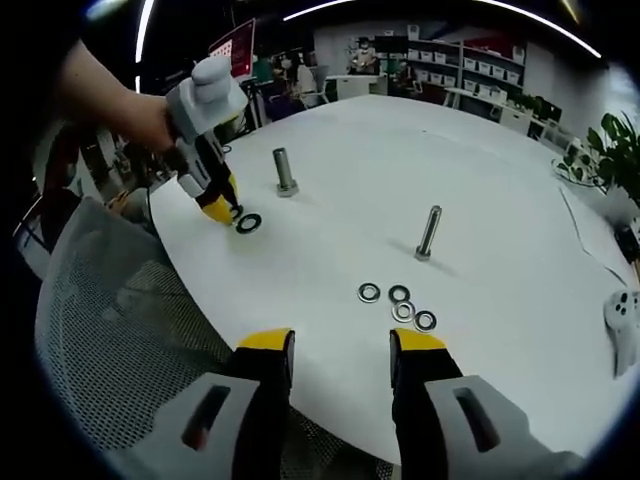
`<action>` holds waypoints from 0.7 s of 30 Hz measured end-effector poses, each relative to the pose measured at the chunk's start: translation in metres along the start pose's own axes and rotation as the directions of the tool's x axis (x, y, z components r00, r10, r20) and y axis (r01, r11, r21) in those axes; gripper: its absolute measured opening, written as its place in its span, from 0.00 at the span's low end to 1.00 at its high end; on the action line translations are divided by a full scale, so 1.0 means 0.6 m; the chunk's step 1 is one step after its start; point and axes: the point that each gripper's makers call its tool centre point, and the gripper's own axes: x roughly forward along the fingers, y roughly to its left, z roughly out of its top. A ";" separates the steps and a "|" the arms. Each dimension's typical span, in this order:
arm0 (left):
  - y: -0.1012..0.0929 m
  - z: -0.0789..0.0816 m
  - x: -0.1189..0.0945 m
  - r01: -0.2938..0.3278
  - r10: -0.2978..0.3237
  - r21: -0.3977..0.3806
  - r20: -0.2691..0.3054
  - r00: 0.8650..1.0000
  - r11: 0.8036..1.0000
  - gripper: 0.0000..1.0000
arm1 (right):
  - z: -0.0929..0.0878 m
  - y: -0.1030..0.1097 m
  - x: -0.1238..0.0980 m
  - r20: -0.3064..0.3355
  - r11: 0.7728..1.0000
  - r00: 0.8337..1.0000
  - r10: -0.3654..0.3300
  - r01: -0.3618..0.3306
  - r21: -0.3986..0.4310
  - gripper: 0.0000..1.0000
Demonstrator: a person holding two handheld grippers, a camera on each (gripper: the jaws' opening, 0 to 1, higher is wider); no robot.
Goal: Place the washer onto the threaded stud by aligning its center hole with the stud, sliding it down to the base, and recovering from edge contact or off-axis alignment until the washer reaches the visible bottom stop.
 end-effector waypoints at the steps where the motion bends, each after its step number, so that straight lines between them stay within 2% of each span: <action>1: 0.001 -0.001 0.000 0.000 0.000 -0.005 -0.002 1.000 1.000 0.22 | 0.000 0.000 0.000 0.000 1.000 1.000 0.000 0.000 -0.002 0.41; 8: 0.001 -0.001 0.000 0.017 -0.017 0.008 -0.037 0.999 1.000 0.23 | 0.000 0.000 -0.001 0.003 1.000 1.000 -0.003 0.003 0.003 0.40; 12: 0.001 -0.001 -0.001 0.031 -0.029 0.066 -0.036 0.999 0.997 0.22 | 0.001 0.000 -0.001 0.004 1.000 1.000 -0.003 0.003 0.004 0.40; 17: 0.002 -0.001 -0.002 0.025 -0.024 0.045 -0.026 0.999 0.999 0.21 | 0.001 -0.001 -0.001 0.006 1.000 1.000 -0.005 0.005 0.004 0.40; 21: 0.001 0.000 0.000 0.019 -0.018 0.034 -0.042 0.999 0.999 0.20 | 0.001 -0.001 -0.001 0.003 1.000 1.000 -0.006 0.006 0.002 0.40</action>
